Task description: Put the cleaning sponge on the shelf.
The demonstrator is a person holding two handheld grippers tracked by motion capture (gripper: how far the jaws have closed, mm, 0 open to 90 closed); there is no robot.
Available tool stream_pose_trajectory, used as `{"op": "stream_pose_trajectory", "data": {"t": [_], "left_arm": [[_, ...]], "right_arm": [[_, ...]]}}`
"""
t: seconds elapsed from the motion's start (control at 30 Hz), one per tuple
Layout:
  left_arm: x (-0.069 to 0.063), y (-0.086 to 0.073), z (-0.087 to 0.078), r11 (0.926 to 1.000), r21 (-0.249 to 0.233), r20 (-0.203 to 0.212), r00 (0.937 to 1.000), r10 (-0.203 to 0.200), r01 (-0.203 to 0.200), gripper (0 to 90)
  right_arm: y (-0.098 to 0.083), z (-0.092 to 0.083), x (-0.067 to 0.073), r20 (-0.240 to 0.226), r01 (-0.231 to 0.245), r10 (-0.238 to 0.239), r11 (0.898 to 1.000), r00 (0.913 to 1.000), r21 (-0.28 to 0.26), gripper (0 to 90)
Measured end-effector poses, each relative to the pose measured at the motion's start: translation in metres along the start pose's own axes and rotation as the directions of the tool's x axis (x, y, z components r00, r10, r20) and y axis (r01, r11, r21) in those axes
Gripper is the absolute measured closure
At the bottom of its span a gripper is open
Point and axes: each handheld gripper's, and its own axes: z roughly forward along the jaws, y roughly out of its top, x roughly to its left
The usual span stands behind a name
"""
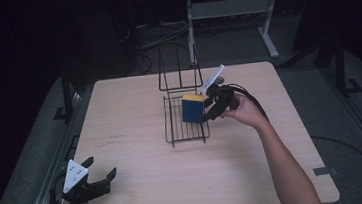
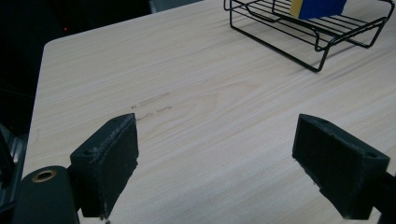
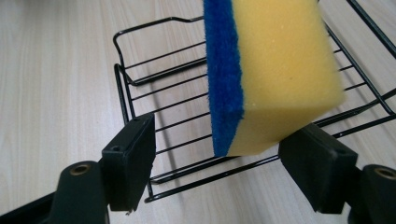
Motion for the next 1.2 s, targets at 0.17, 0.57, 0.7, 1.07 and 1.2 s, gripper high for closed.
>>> {"op": "stream_pose_trajectory", "data": {"t": [0.17,0.57,0.7,1.07,1.2], "left_arm": [[0.0,0.0,0.0,1.0,0.002,0.0,1.0,0.003,-0.003,13.9],[-0.001,0.0,0.001,1.0,0.003,0.002,1.0,0.0,0.0,13.9],[-0.001,0.0,0.001,1.0,0.002,0.002,1.0,0.001,-0.001,13.9],[-0.002,0.0,0.001,0.9999,0.008,0.004,0.9999,0.011,-0.011,13.9],[-0.003,0.0,0.002,0.9999,0.009,0.005,0.9999,0.01,-0.01,13.9]], "right_arm": [[-0.002,-0.003,0.001,0.006,-0.004,0.004,1.0,1.0,-0.006,27.3],[-0.01,-0.004,0.002,0.003,-0.016,0.016,1.0,0.9999,0.0,27.2],[-0.012,-0.007,0.002,0.006,-0.013,0.013,1.0,0.9999,-0.006,27.3],[-0.028,-0.018,0.007,0.018,-0.034,0.034,0.999,0.9992,-0.022,27.3],[-0.033,-0.023,0.01,0.026,-0.033,0.034,0.999,0.9991,-0.027,27.3]]}}
